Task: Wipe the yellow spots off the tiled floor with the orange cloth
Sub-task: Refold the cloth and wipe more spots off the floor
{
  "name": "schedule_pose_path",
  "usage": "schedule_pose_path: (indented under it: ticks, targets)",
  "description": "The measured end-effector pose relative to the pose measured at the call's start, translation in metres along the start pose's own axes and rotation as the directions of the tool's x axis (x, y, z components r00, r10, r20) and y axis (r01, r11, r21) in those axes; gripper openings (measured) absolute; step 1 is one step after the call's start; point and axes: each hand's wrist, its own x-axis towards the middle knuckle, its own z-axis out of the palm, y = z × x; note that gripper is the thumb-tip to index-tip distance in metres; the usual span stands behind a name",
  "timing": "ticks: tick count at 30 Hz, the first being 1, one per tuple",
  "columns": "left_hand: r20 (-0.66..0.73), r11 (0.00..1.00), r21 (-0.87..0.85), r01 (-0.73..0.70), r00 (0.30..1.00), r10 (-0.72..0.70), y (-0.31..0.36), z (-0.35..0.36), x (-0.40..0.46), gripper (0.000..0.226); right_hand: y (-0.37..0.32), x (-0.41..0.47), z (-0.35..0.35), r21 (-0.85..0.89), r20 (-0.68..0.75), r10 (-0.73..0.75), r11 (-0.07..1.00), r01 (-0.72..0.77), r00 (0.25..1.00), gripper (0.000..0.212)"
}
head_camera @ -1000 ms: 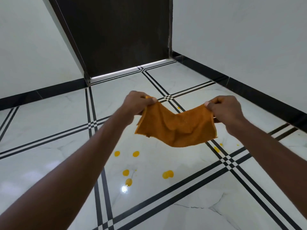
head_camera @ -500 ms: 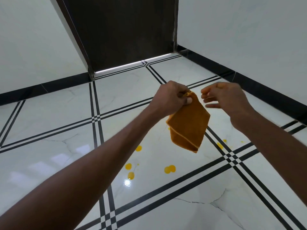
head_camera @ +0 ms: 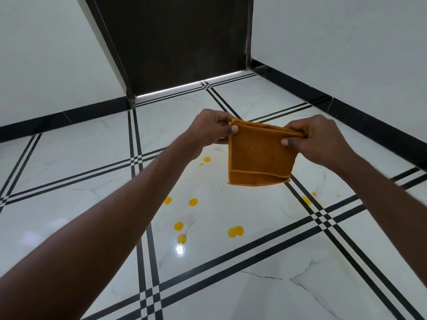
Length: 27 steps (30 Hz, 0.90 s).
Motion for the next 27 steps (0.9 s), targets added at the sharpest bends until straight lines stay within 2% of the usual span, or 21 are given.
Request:
schedule_pose_path:
  ticks: [4, 6, 7, 9, 10, 12, 13, 14, 18, 22, 23, 25, 27]
  targets:
    - [-0.031, 0.999, -0.008, 0.053, 0.998, -0.053, -0.034, 0.012, 0.006, 0.014, 0.008, -0.002, 0.026, -0.085, -0.058, 0.021, 0.996, -0.025, 0.998, 0.020]
    - [0.002, 0.997, 0.012, 0.076, 0.997, -0.076, -0.055, 0.024, 0.005, 0.019, 0.013, -0.013, 0.045, -0.153, -0.032, 0.045, 0.987, -0.050, 0.998, 0.024]
    - [0.035, 0.994, 0.074, 0.085, 0.995, -0.088, -0.068, 0.032, 0.001, 0.024, 0.016, -0.024, 0.057, -0.226, 0.013, 0.055, 0.973, -0.051, 0.998, 0.027]
    - [0.155, 0.953, 0.290, 0.090, 0.978, -0.140, -0.102, 0.050, -0.011, 0.033, 0.020, -0.053, 0.090, -0.363, 0.207, 0.053, 0.931, 0.027, 0.977, 0.031]
    - [0.227, 0.913, 0.400, 0.080, 0.956, -0.183, -0.121, 0.058, -0.021, 0.038, 0.023, -0.071, 0.108, -0.373, 0.354, 0.059, 0.924, 0.083, 0.934, 0.030]
    - [0.324, 0.822, 0.568, 0.043, 0.906, -0.272, -0.155, 0.069, -0.038, 0.045, 0.029, -0.104, 0.140, -0.361, 0.616, 0.111, 0.920, 0.155, 0.780, 0.036]
    - [0.332, 0.784, 0.620, 0.041, 0.891, -0.309, -0.171, 0.070, -0.043, 0.045, 0.035, -0.115, 0.154, -0.372, 0.680, 0.147, 0.914, 0.165, 0.719, 0.042]
    - [0.320, 0.751, 0.659, 0.047, 0.886, -0.337, -0.186, 0.068, -0.043, 0.044, 0.044, -0.119, 0.168, -0.392, 0.697, 0.168, 0.903, 0.174, 0.697, 0.046]
    - [0.238, 0.672, 0.737, 0.078, 0.900, -0.366, -0.221, 0.053, -0.036, 0.040, 0.079, -0.095, 0.223, -0.470, 0.565, 0.052, 0.840, 0.269, 0.823, 0.062]
    - [0.230, 0.652, 0.754, 0.075, 0.901, -0.369, -0.245, 0.056, -0.031, 0.032, 0.115, -0.086, 0.276, -0.417, 0.514, 0.085, 0.894, 0.162, 0.853, 0.076]
    - [0.220, 0.649, 0.757, 0.078, 0.905, -0.365, -0.250, 0.058, -0.030, 0.031, 0.127, -0.096, 0.285, -0.421, 0.434, 0.099, 0.901, 0.104, 0.895, 0.076]
    - [0.227, 0.663, 0.746, 0.060, 0.914, -0.338, -0.257, 0.066, -0.026, 0.035, 0.145, -0.119, 0.293, -0.450, 0.177, 0.218, 0.885, -0.118, 0.960, 0.071]
    - [0.266, 0.674, 0.738, 0.009, 0.915, -0.303, -0.260, 0.077, -0.022, 0.047, 0.148, -0.145, 0.292, -0.438, -0.023, 0.416, 0.813, -0.383, 0.909, 0.070]
